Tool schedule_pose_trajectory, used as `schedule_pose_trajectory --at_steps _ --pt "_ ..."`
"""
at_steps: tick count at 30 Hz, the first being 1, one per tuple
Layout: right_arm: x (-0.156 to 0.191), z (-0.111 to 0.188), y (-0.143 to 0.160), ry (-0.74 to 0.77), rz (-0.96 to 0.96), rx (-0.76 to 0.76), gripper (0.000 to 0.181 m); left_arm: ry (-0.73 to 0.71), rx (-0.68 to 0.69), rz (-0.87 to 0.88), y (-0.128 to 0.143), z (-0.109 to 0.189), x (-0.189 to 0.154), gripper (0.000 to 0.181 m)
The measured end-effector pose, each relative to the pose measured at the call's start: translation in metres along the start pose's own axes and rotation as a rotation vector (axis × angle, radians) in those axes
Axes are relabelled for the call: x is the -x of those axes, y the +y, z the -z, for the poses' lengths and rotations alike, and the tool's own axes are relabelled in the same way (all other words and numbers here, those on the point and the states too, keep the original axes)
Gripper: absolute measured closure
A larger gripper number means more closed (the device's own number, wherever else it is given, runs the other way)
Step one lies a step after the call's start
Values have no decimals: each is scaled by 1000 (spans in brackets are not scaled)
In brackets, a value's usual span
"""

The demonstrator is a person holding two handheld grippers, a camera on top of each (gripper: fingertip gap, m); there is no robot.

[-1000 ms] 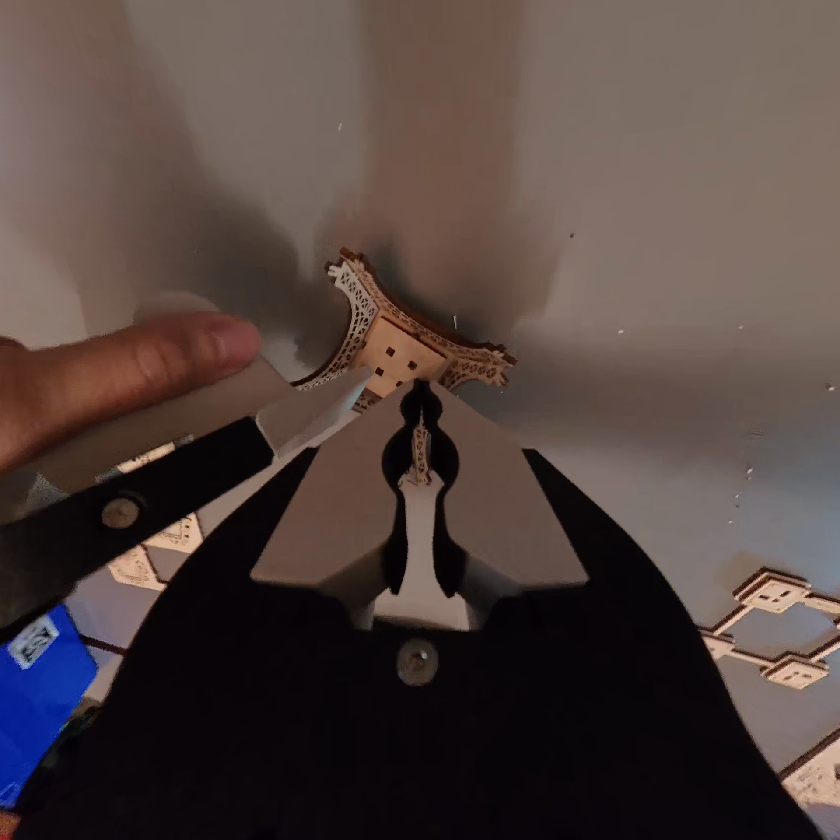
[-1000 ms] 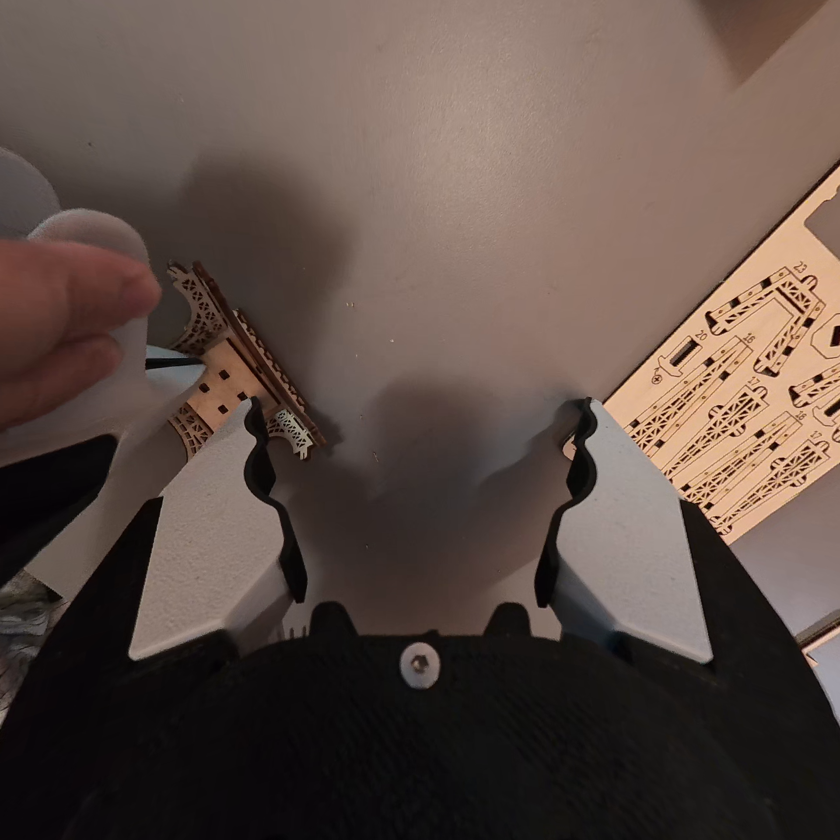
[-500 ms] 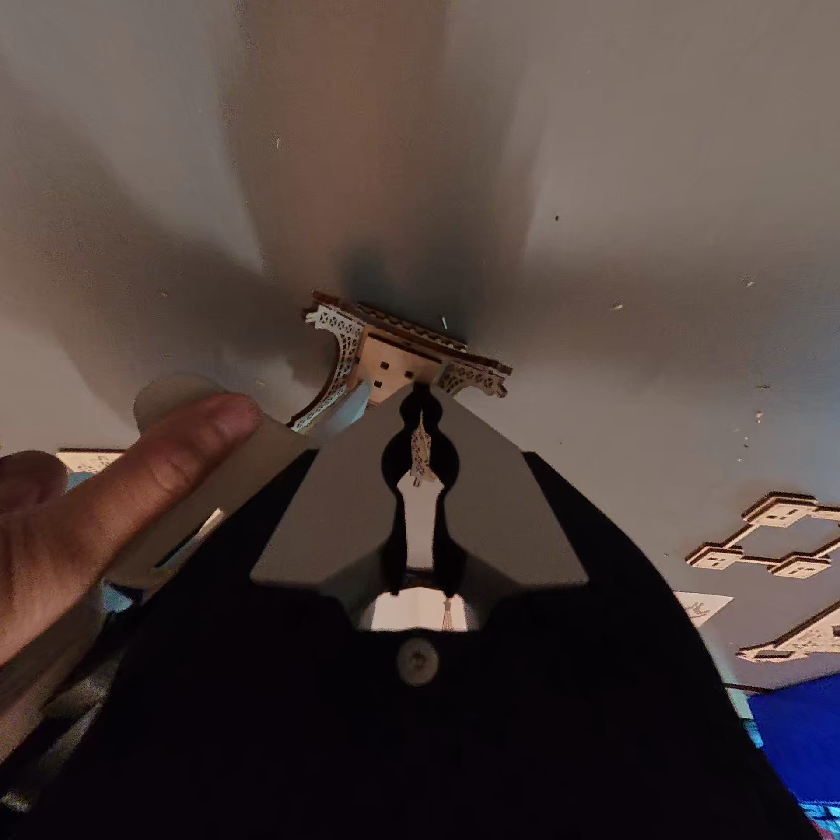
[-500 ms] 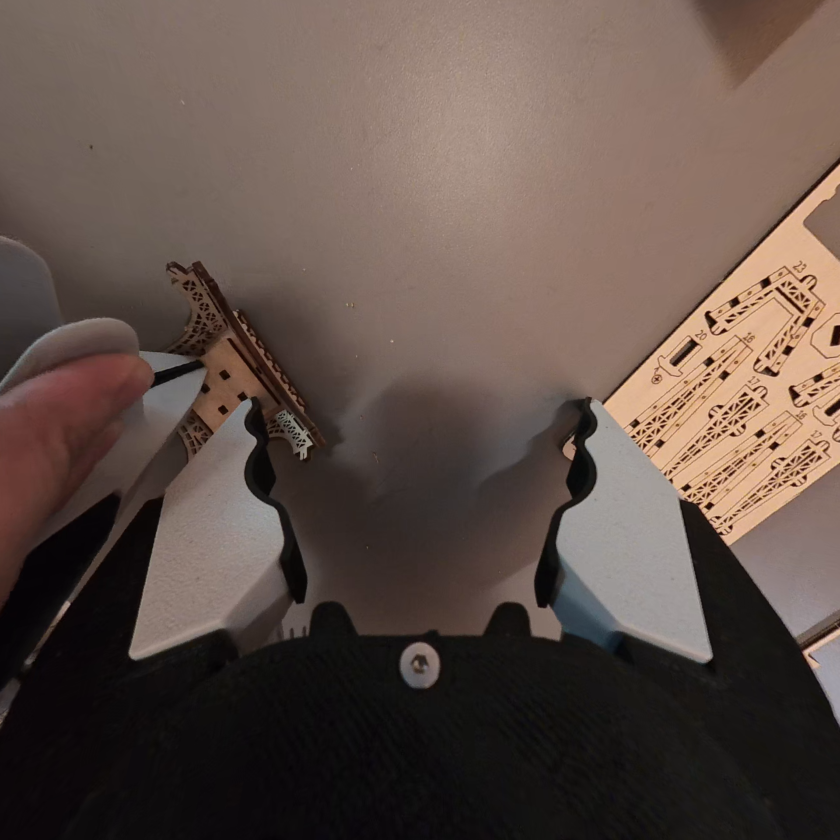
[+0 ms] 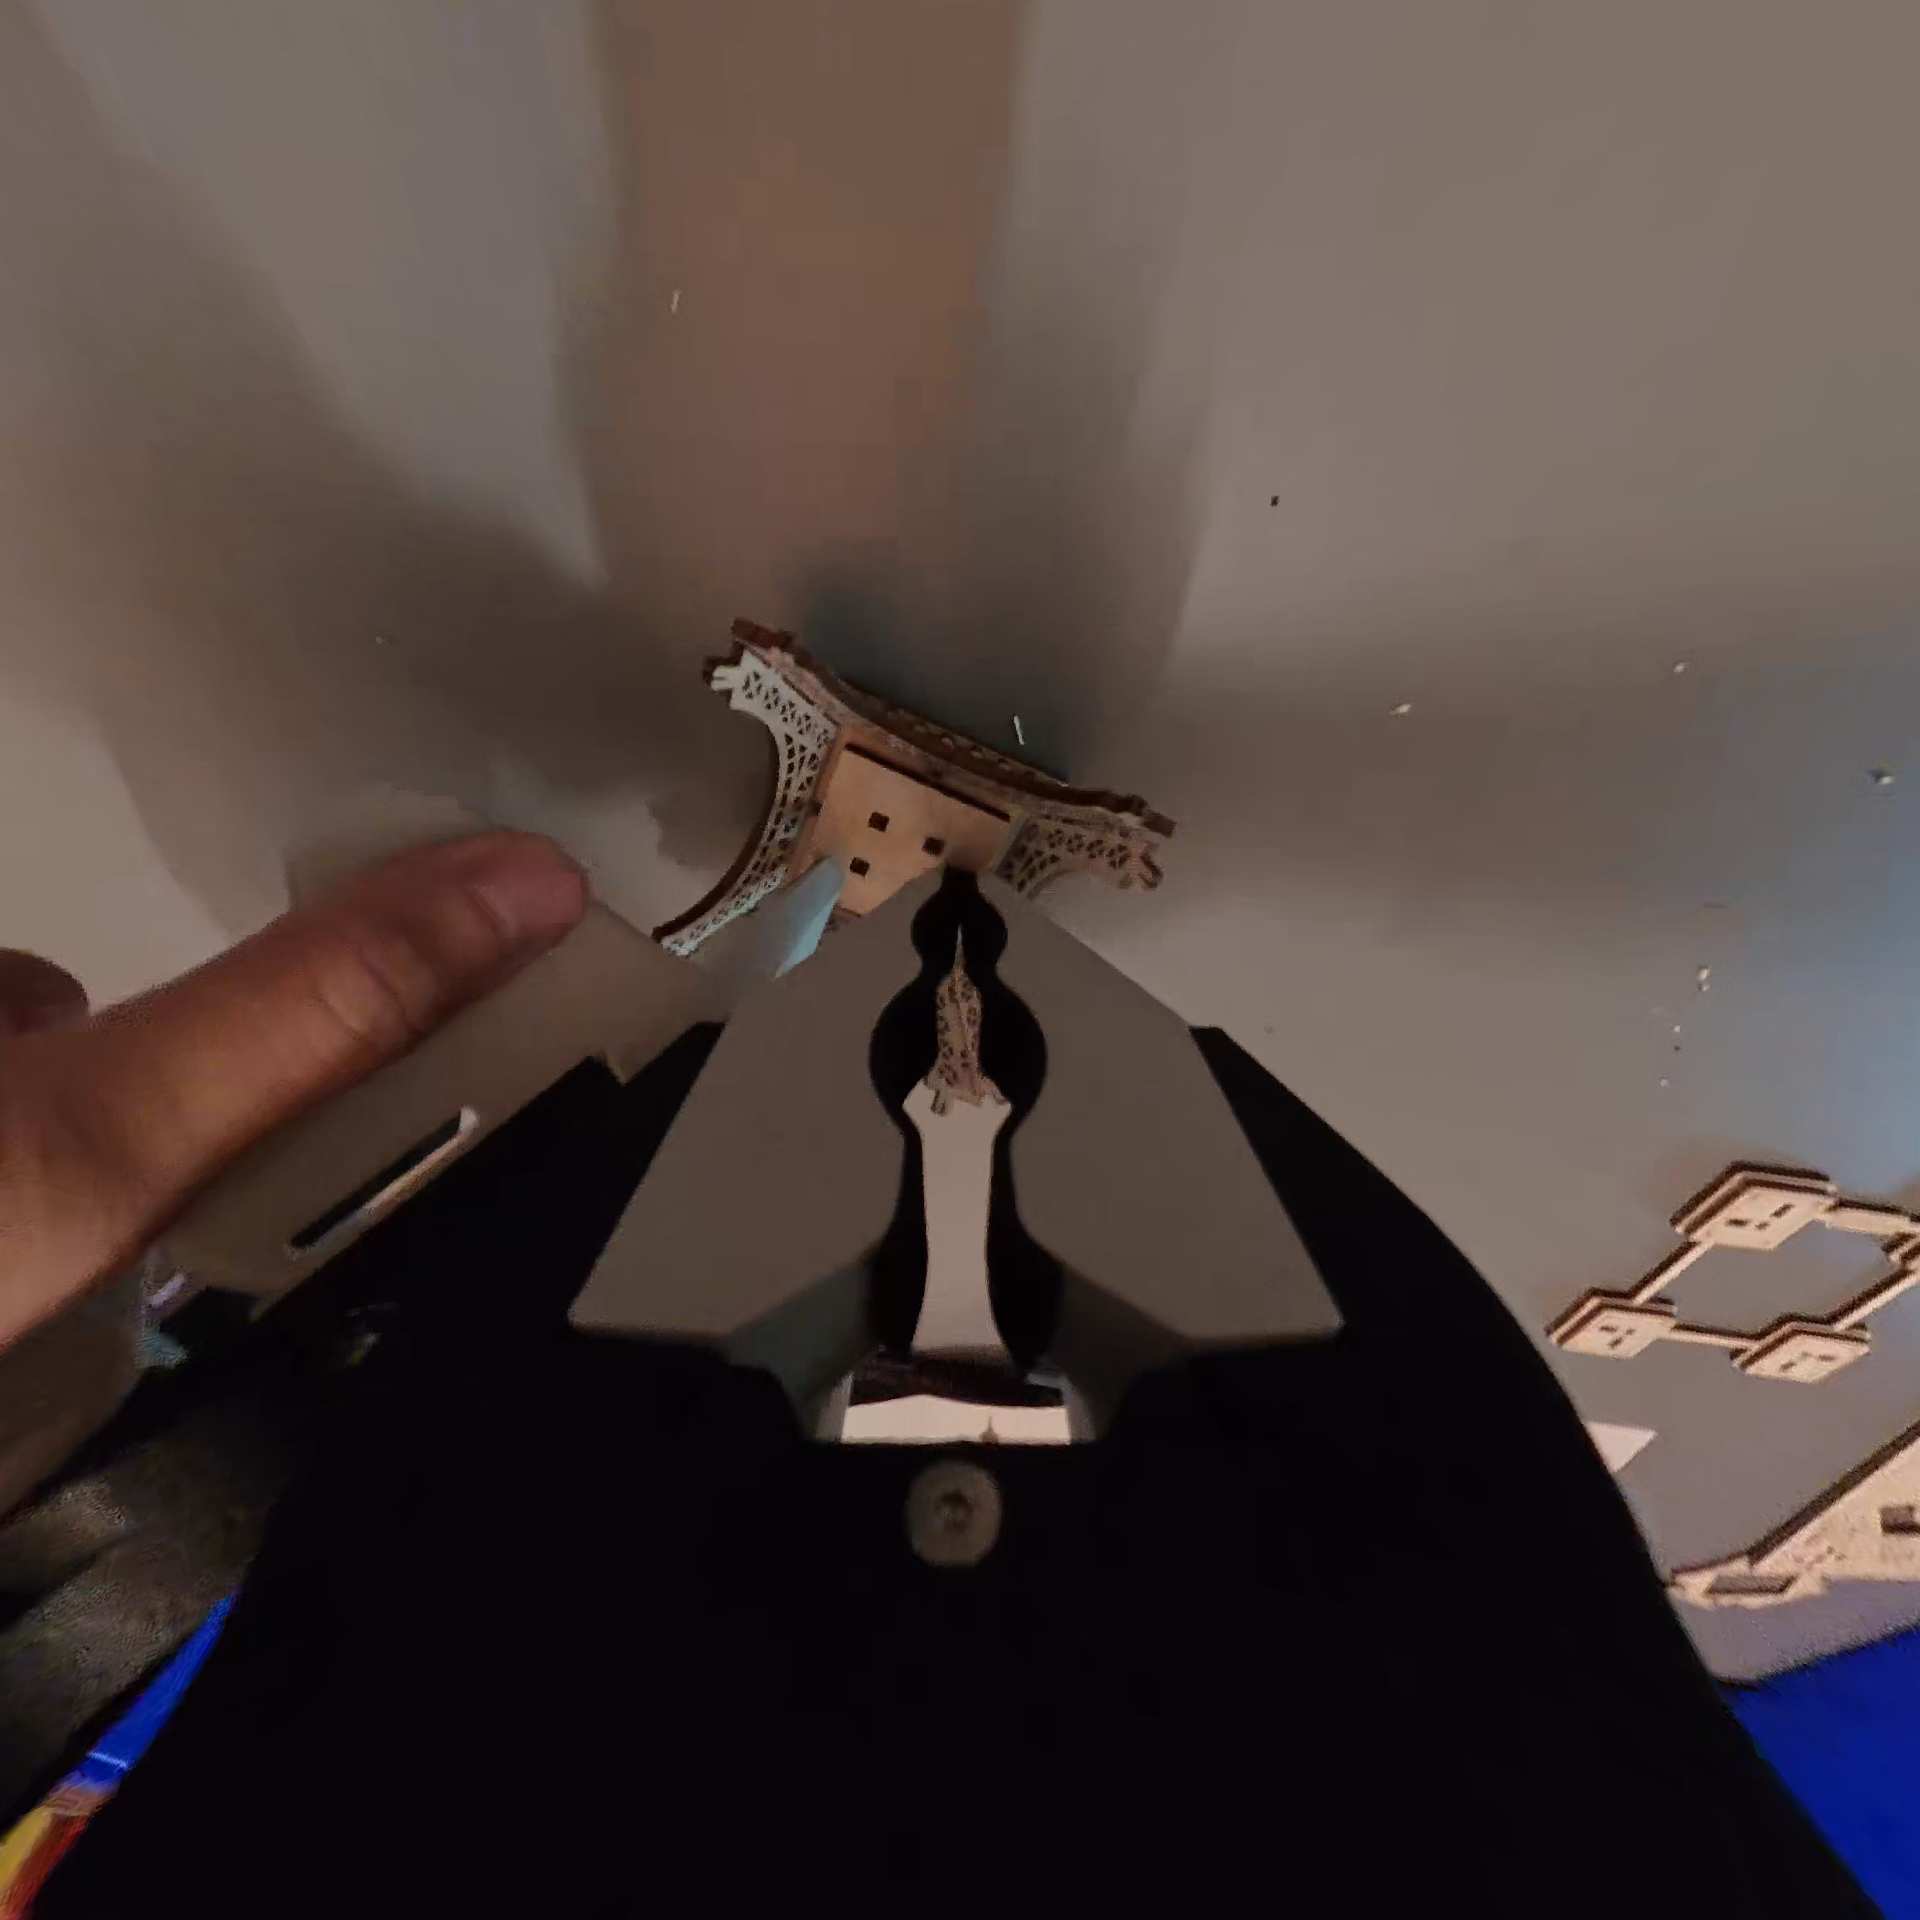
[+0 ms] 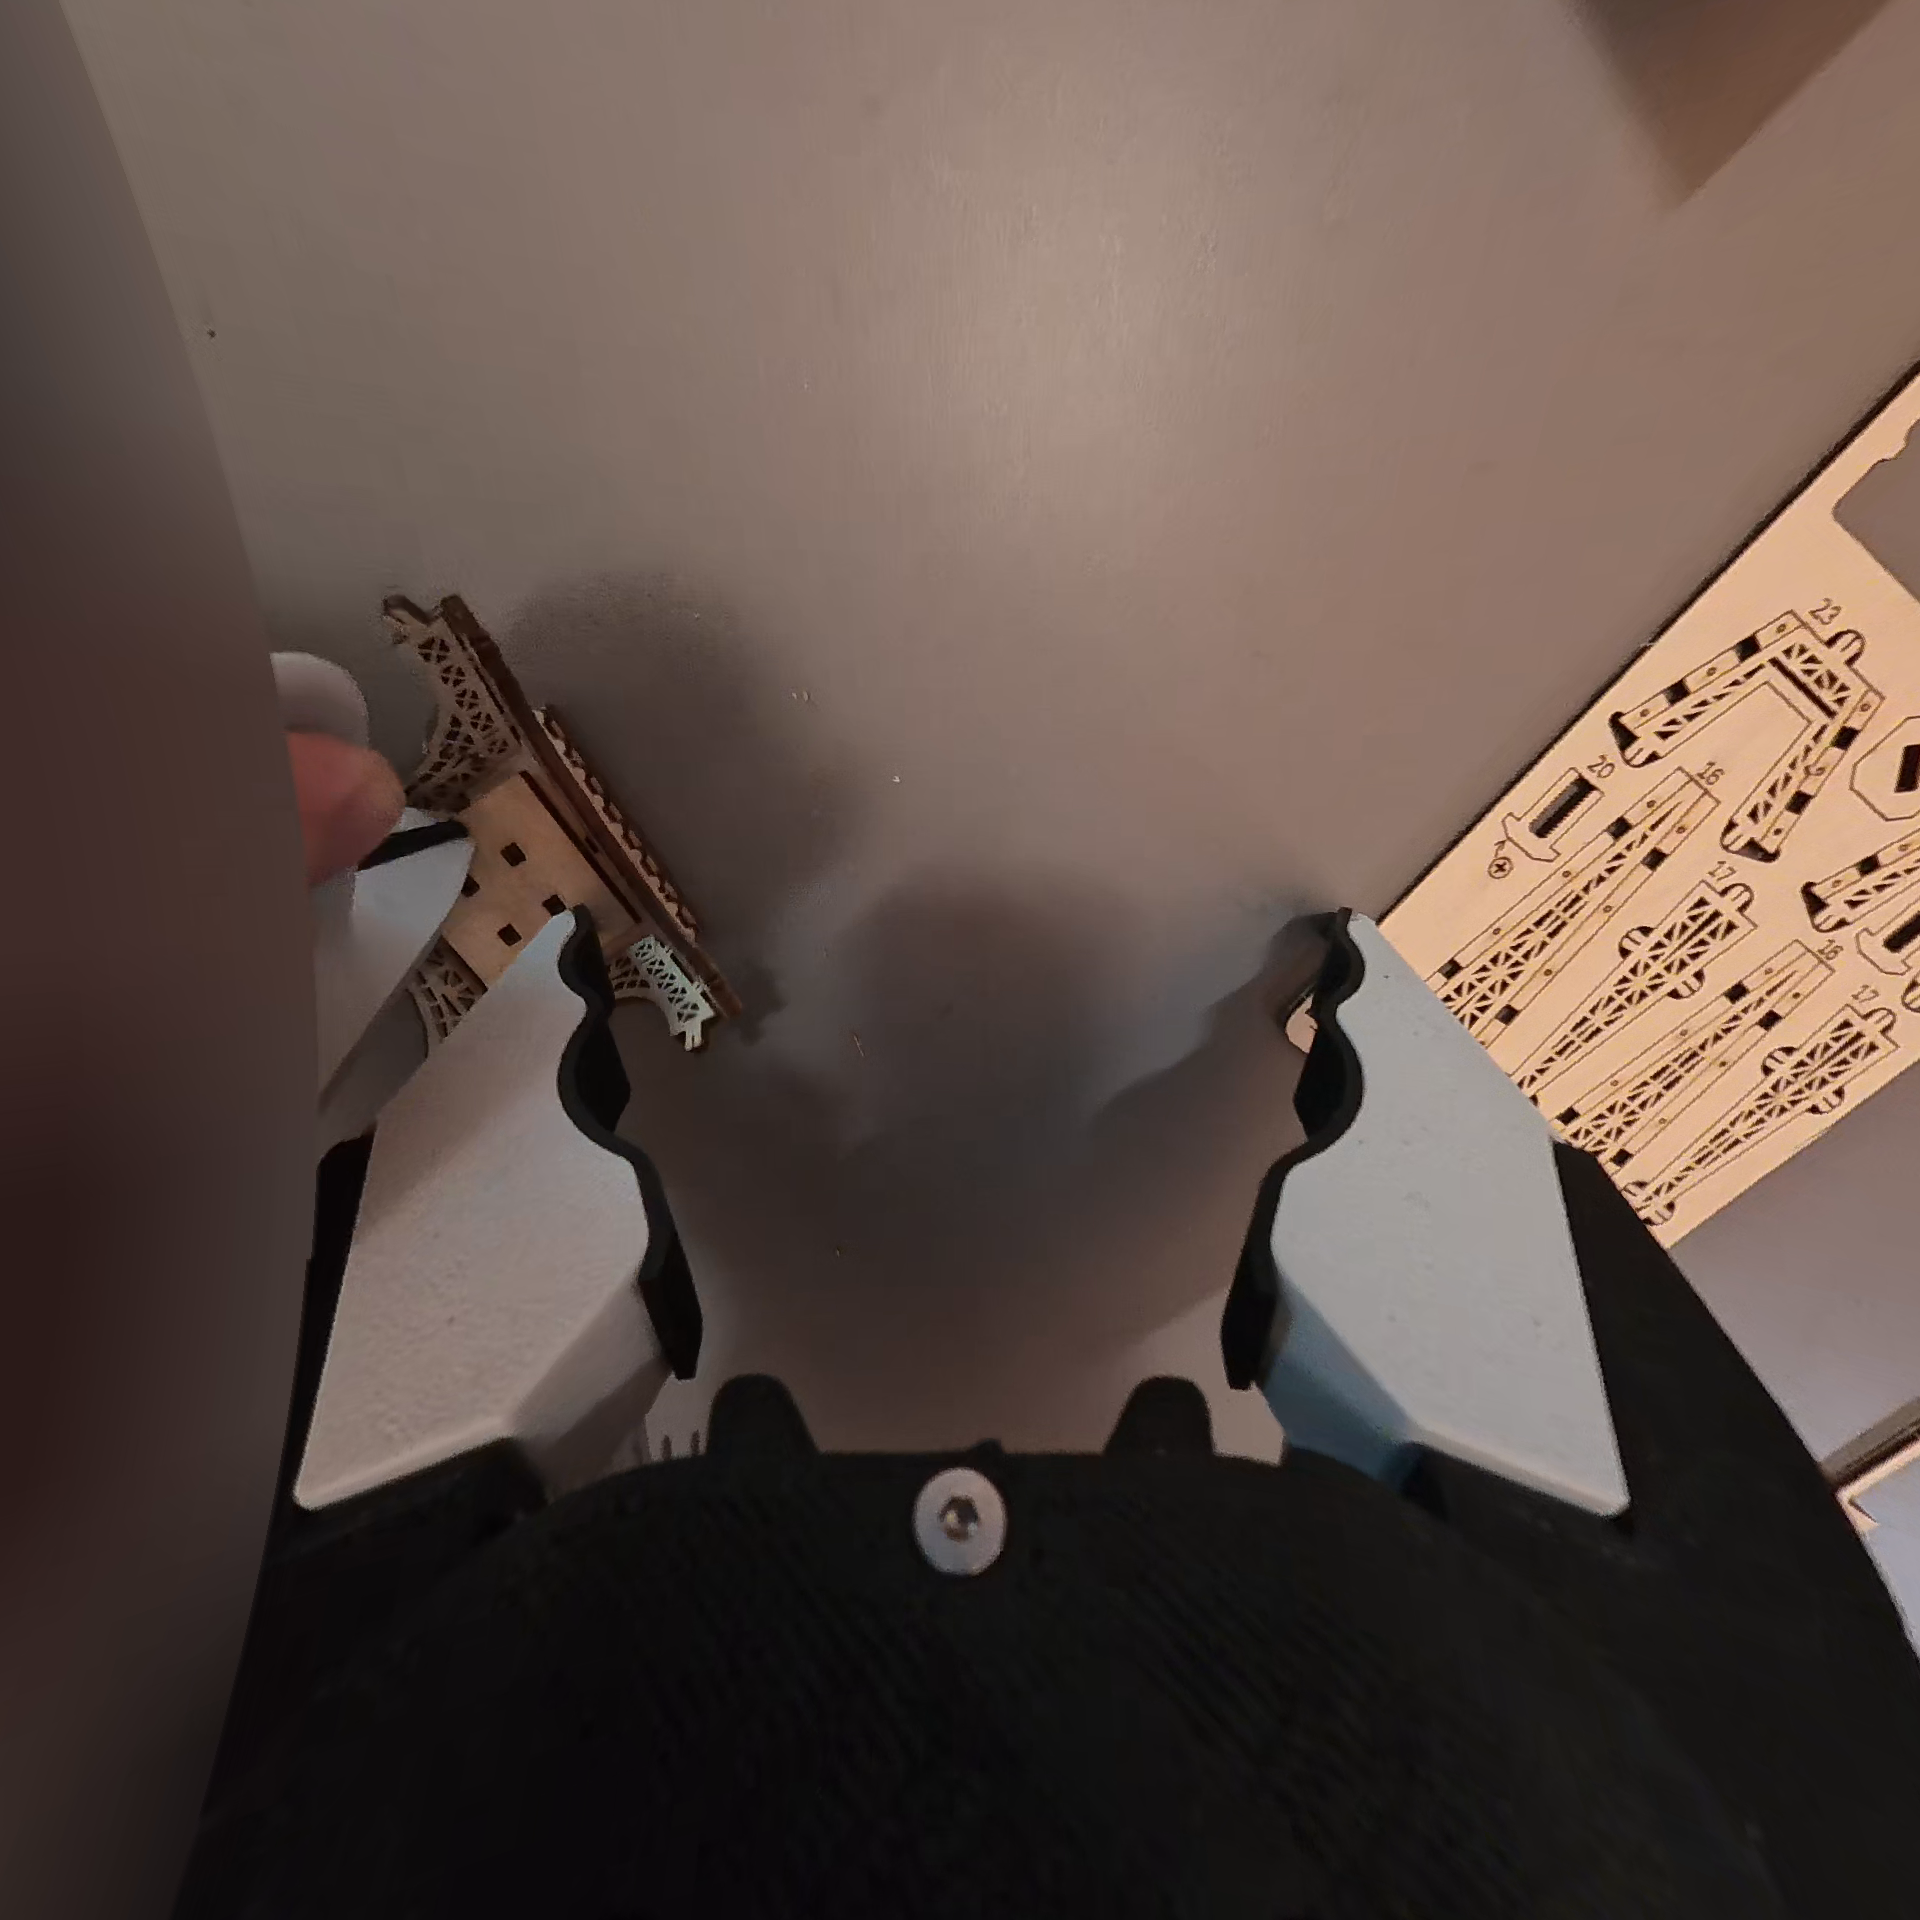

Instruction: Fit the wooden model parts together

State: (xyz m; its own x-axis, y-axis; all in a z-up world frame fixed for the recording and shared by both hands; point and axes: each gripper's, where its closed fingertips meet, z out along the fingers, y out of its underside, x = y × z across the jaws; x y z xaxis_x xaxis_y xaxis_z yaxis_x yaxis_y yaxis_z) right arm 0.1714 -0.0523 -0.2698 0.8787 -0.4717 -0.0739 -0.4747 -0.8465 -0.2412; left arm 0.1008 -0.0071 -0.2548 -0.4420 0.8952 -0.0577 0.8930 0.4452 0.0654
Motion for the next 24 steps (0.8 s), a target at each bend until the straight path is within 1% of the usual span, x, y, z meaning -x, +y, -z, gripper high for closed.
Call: schedule_pose_trajectory --at_steps 1,5,7,9,10,13,16,18,19,20,24 --pt "0 0 0 0 0 5 49 -15 -5 16 0 0 0 181" --pt "1 1 0 -1 1 -9 51 -88 56 10 1 1 1 181" --pt "9 5 3 -43 -31 -26 52 -100 78 24 1 1 1 181" --pt "25 14 -1 -140 -97 -110 68 -106 78 42 1 1 0 181" --pt "29 18 -2 -155 -123 -141 79 -113 75 46 1 1 1 181" --pt "22 15 10 -83 -183 -117 66 -146 72 46 1 1 1 181" --pt "20 14 14 -47 -246 -143 67 -195 79 42 1 2 1 181" --pt "21 17 14 -30 -271 -183 66 -256 80 52 3 4 5 181" --pt "20 18 14 -11 -285 -201 66 -301 67 63 5 7 9 181" --pt "20 20 16 0 -298 -216 66 -314 33 86 4 10 9 181" --pt "15 28 20 34 -350 -285 66 -334 -160 195 -4 20 12 181"
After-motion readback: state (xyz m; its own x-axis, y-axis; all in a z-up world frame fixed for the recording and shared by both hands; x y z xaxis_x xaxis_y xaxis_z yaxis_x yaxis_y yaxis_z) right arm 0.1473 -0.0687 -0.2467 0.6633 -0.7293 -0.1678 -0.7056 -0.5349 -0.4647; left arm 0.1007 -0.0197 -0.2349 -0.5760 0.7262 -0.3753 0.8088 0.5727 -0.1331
